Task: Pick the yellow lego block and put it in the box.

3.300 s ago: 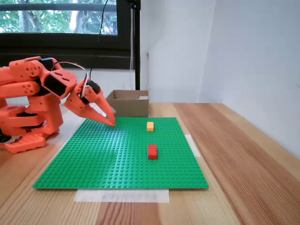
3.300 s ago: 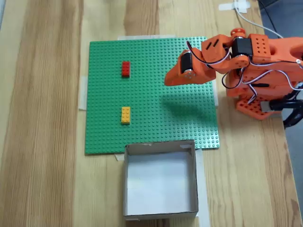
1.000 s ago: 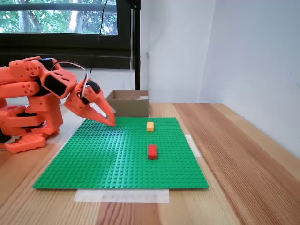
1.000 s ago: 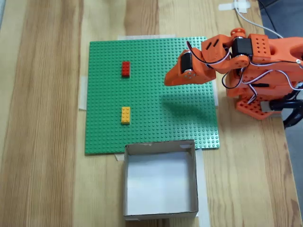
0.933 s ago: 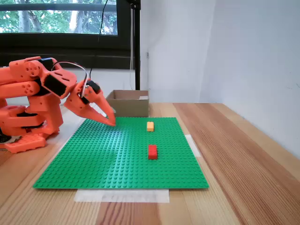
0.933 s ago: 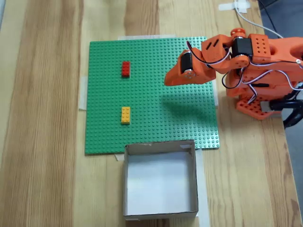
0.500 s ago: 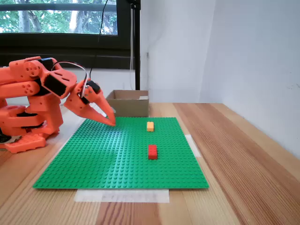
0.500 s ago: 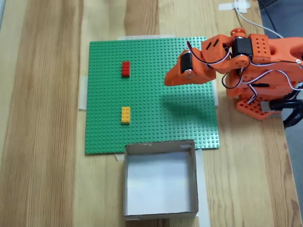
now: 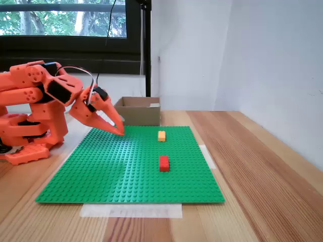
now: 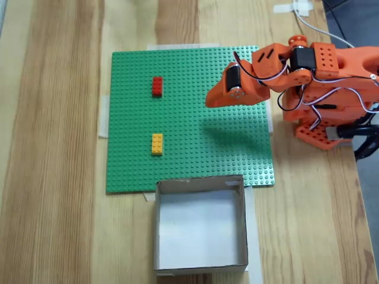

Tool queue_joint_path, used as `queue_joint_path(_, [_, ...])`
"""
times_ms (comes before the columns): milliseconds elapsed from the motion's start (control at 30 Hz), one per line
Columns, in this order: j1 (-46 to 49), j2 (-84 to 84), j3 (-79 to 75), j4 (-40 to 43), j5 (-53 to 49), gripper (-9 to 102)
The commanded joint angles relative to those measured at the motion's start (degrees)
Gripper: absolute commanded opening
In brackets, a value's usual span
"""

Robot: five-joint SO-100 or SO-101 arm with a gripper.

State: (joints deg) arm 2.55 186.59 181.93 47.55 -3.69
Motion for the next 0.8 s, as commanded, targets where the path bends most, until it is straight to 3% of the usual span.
queue_joint_path(0, [0.3,0.4,0.2,-0.1,-0.1,-1])
queue_joint_path(400, [0.4,-1.5,-1.0,0.3,0.5,-1])
queue_joint_path(767, [0.4,-11.8,-13.3,5.2,1.1,0])
